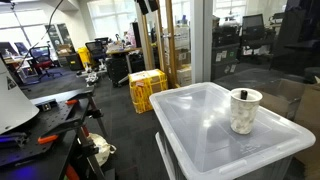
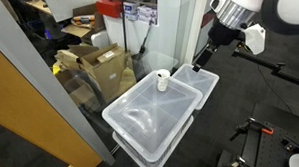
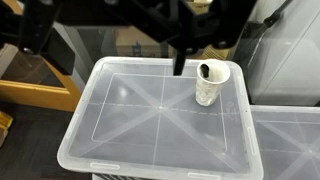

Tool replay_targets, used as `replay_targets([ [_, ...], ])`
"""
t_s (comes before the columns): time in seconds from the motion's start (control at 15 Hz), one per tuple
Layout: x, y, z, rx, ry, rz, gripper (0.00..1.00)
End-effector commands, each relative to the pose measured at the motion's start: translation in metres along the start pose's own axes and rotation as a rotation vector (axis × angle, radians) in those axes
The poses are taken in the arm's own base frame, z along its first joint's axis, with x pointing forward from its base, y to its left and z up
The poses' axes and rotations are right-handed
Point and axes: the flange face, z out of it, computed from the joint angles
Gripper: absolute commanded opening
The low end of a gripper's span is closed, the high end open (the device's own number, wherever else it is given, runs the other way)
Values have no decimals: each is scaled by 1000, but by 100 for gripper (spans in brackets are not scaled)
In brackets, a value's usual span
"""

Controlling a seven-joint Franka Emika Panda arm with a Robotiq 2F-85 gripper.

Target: Remove the marker from the mug cup and place it on the table

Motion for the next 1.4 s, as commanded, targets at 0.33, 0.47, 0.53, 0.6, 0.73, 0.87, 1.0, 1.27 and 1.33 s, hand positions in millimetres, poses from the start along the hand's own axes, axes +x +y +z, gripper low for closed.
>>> replay_targets([
  [0.33, 0, 0, -1, -1, -1, 0, 100],
  [0.47, 0, 0, -1, -1, -1, 0, 100],
  [0.53, 0, 0, -1, -1, -1, 0, 100],
  [0.6, 0, 0, -1, -1, -1, 0, 100],
  [0.73, 0, 0, -1, -1, -1, 0, 100],
  [0.87, 1, 1, 1, 1, 5, -14, 100],
  [1.0, 3, 3, 2, -4, 13, -21, 100],
  [1.27, 10, 13, 8, -25, 44, -54, 100],
  [1.33, 12, 18, 10, -32, 51, -59, 100],
])
